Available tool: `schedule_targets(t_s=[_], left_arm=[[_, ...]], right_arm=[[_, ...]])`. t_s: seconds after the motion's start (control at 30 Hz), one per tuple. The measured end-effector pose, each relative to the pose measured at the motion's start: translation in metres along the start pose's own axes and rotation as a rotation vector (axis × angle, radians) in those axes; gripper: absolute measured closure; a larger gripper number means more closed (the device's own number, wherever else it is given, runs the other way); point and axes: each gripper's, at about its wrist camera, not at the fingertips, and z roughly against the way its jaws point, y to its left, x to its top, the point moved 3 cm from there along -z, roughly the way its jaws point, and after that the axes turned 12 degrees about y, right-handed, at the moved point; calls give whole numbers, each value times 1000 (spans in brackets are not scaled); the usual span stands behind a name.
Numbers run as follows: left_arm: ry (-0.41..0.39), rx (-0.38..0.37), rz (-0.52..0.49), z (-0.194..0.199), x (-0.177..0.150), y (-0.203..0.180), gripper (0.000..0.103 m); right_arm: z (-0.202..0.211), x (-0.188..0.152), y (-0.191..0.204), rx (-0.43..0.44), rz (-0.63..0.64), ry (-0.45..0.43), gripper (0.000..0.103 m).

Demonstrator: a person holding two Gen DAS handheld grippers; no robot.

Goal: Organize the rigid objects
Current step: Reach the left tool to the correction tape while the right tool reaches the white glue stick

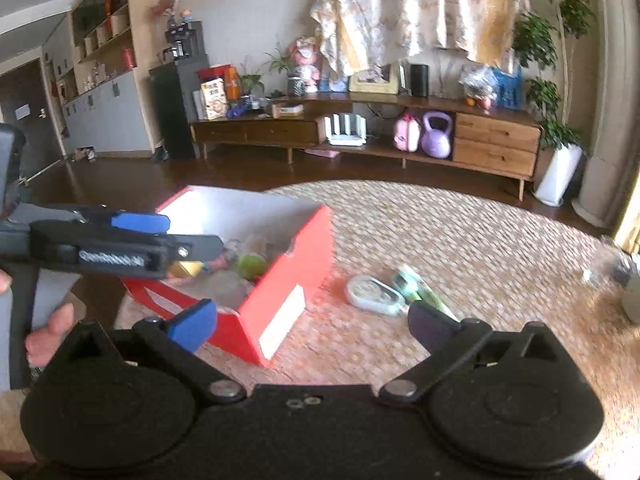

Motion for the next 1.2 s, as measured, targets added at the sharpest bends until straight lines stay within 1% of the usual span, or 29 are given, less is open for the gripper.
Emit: schedule_targets(t_s=[0.03, 0.07, 0.13, 0.23, 0.33, 0.47, 0.57, 0.67, 0.8, 0.9, 1.1, 1.17, 1.2], left_arm=[[-2, -7, -5, -2, -1, -6, 18], [-3, -14, -9, -5, -2, -11, 13], [-2, -35, -15, -11, -4, -21, 8], [-12, -55, -22, -21, -6, -33, 3], [-15, -44, -28, -37, -3, -48, 2], [10, -12, -42, -61, -1, -67, 2], [32, 14, -55, -80, 1, -79, 2], [25, 36, -73, -97, 0, -93, 2], [33, 38, -82, -119, -4, -102, 2], [41, 56, -90, -136, -8, -110, 2], [54, 84, -80, -168, -16, -113, 2], [55, 101, -82, -176, -17, -112, 2], [55, 104, -86, -179, -17, -111, 2]], right_arm=[[0, -4, -8, -3, -8, 2, 1], [0, -7, -15, -5, -14, 4, 1], [2, -16, -28, -11, -22, 6, 1], [1, -23, -46, -34, -33, 14, 1], [-2, -28, -60, -36, -34, 18, 1], [-8, -31, -79, -51, -14, 22, 2], [-11, -29, -98, -63, -10, 30, 2], [-18, -25, -119, -72, -13, 59, 2], [-31, -21, -141, -67, -18, 90, 3], [-41, -16, -153, -57, -16, 102, 4], [-68, -11, -165, -34, -16, 134, 11], [-77, -9, -166, -24, -13, 147, 16], [-82, -8, -167, -21, -11, 153, 16]])
